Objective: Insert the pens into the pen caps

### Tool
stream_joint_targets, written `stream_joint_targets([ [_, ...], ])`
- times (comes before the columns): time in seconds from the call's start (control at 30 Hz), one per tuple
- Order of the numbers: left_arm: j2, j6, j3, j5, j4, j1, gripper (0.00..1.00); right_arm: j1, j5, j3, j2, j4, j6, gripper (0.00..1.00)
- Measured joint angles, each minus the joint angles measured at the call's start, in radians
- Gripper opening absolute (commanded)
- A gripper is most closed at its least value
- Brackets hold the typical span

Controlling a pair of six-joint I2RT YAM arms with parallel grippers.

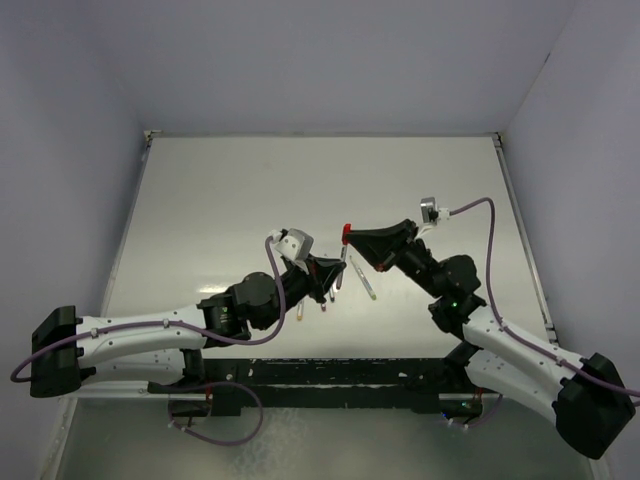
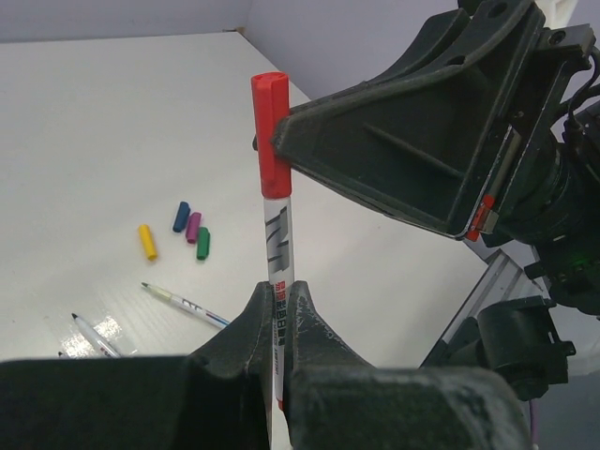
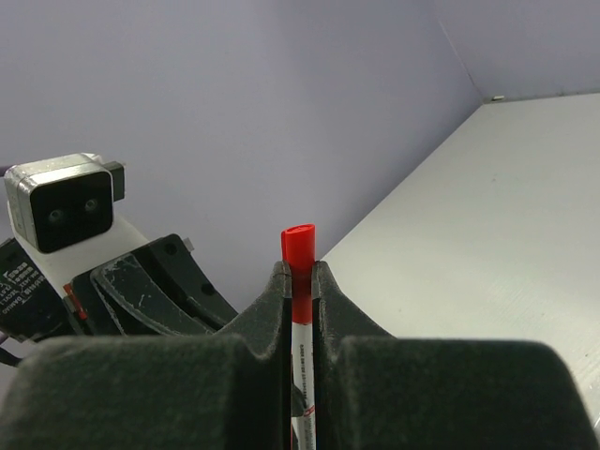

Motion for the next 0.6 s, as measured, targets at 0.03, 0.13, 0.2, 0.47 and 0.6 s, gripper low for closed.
stream_joint_targets([
  [0.03,0.0,0.0,0.0,-0.001,0.0,0.0,0.0,0.0,-0.001,0.0,0.005,0.004,0.0,0.0],
  [0.13,0.0,0.0,0.0,0.005,0.005,0.008,0.0,0.0,-0.004,0.005,0.014,0.01,0.0,0.0],
  [0.2,0.0,-0.002,-0.005,0.031,0.015,0.029,0.0,-0.002,-0.004,0.011,0.024,0.013,-0.001,0.0],
  [0.47,-0.003,-0.052,-0.032,0.232,0.02,0.172,0.0,0.0,0.012,0.049,0.071,-0.044,-0.043,0.0],
  [0.6,-0.003,-0.041,-0.032,0.274,0.016,0.196,0.0,0.015,0.036,0.064,0.069,-0.084,-0.071,0.0],
])
